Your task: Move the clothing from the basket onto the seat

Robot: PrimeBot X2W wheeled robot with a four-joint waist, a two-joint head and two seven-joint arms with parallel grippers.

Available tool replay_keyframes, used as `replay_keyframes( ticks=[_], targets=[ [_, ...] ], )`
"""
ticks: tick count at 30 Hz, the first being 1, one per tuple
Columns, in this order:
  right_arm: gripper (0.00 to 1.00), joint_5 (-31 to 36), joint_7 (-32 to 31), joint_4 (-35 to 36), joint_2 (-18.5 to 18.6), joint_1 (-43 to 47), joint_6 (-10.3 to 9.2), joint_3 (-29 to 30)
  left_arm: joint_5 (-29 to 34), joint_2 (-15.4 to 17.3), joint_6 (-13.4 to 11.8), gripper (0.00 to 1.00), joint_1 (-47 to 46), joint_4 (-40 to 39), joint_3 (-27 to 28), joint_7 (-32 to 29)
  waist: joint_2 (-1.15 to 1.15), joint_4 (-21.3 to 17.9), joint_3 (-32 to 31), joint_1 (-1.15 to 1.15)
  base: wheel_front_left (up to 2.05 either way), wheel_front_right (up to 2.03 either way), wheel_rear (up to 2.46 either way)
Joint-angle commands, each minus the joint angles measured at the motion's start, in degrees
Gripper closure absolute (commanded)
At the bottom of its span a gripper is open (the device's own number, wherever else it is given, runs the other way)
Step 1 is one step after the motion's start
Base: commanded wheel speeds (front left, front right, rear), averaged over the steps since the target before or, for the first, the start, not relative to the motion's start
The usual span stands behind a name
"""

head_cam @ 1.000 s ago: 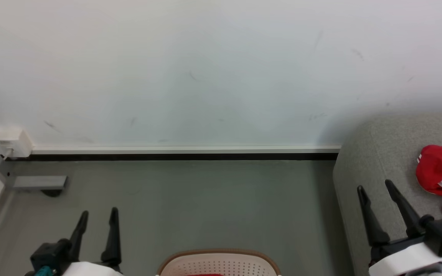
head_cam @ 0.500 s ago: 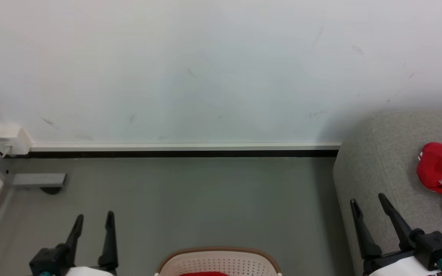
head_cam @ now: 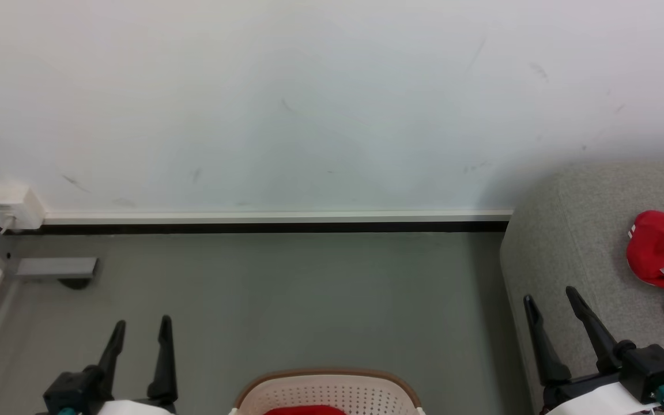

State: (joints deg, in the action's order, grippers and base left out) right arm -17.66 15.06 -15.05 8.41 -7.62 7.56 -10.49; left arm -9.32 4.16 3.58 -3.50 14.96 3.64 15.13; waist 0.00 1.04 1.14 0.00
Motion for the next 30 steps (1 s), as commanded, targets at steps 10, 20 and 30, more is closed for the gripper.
replay_keyframes(
  ticks=[10, 20, 30],
  targets=[
    [0.0, -0.34, 0.14, 1.04, -0.17, -1.67, -0.15, 0.72, 1.37, -0.75, 1.19, 0.0, -1.32, 0.48, 1.06, 0.03, 0.0, -0.86, 1.53, 0.0, 0.0, 0.0, 0.0],
    [0.0, -0.76, 0.07, 2.4, -0.22, -5.81, -0.15, 1.51, 1.56, -1.0, 2.74, 0.0, -5.5, 0.68, -1.59, 0.03, 0.0, -1.72, 7.59, 0.0, 0.0, 0.0, 0.0],
    [0.0, -1.04, 0.07, 3.99, 0.6, -11.76, -0.15, 1.52, 1.77, -1.1, 3.49, 0.0, -11.08, 1.67, -5.11, 0.03, 0.0, -2.4, 15.64, 0.0, 0.0, 0.0, 0.0]
  ],
)
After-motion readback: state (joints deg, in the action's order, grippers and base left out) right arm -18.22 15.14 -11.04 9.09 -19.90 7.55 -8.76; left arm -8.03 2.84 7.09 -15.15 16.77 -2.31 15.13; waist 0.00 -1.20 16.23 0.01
